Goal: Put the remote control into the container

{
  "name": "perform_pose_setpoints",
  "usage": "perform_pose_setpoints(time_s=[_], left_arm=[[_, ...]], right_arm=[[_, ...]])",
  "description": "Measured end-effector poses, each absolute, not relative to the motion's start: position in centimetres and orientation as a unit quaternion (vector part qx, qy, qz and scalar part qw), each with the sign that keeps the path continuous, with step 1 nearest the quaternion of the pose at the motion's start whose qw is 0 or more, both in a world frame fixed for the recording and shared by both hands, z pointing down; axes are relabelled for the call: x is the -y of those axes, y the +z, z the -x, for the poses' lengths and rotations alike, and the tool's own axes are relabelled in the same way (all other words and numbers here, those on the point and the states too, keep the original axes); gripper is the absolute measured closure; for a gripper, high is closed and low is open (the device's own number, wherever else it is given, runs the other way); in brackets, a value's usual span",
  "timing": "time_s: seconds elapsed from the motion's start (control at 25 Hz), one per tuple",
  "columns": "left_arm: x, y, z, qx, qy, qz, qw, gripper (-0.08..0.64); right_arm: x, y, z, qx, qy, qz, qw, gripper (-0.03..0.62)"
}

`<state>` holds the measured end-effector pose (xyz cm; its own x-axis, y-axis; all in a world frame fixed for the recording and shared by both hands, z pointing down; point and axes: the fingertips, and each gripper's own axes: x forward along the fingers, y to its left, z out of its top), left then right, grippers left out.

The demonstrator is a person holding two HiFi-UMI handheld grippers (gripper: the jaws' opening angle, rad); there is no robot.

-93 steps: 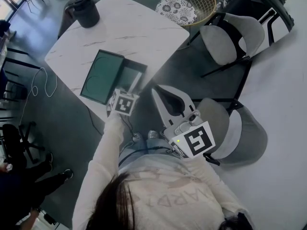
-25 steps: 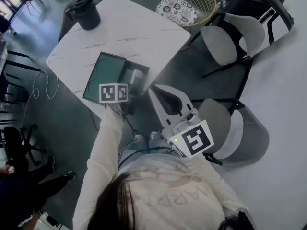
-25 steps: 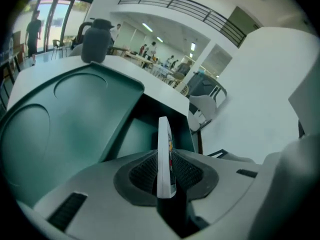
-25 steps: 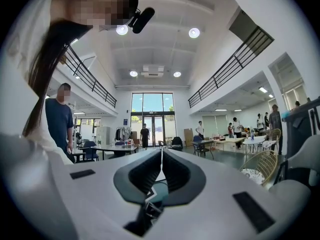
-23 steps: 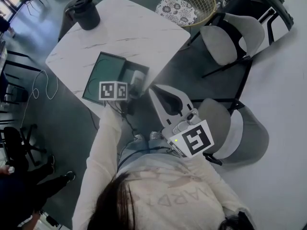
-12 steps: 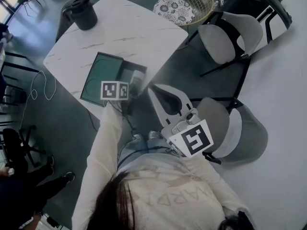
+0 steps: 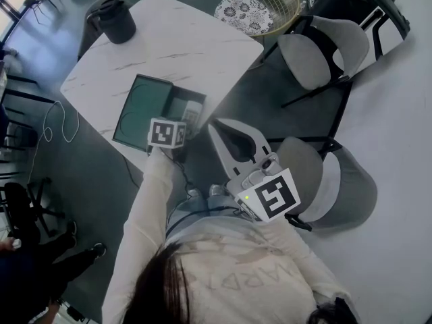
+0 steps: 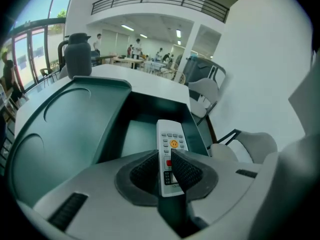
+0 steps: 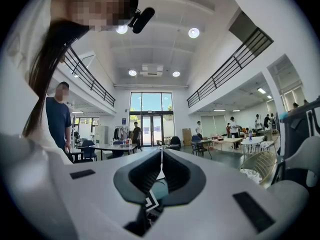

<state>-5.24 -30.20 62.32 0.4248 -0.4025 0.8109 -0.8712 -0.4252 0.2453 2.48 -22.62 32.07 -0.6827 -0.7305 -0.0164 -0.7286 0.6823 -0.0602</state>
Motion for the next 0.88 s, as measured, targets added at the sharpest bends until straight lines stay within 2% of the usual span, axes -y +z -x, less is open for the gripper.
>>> perform_pose_setpoints(time_s=[0.12, 0.28, 0.52, 0.88], left_arm=[[30.0, 62.2, 5.7, 0.421, 0.362, -0.771, 0.312, 0.477], [30.0, 60.8, 5.7, 0.438, 0.361, -0.788, 0.238, 0.477], [29.3, 55.0, 5.5, 0.484, 0.266, -0.822, 0.138, 0.477], [21.9, 42.2, 5.5, 0.532, 0.134, -0.834, 0.057, 0.477]], right_arm=[[22.5, 32.0, -2.5, -0.916, -0.024, 0.399, 0.021, 0.575], [22.2, 31.8, -2.8, -0.916, -0.023, 0.399, 0.023, 0.575], [20.9, 31.3, -2.4, -0.92, -0.019, 0.39, 0.03, 0.575], [17.2, 30.4, -1.5, -0.934, -0.013, 0.352, 0.052, 0.575]])
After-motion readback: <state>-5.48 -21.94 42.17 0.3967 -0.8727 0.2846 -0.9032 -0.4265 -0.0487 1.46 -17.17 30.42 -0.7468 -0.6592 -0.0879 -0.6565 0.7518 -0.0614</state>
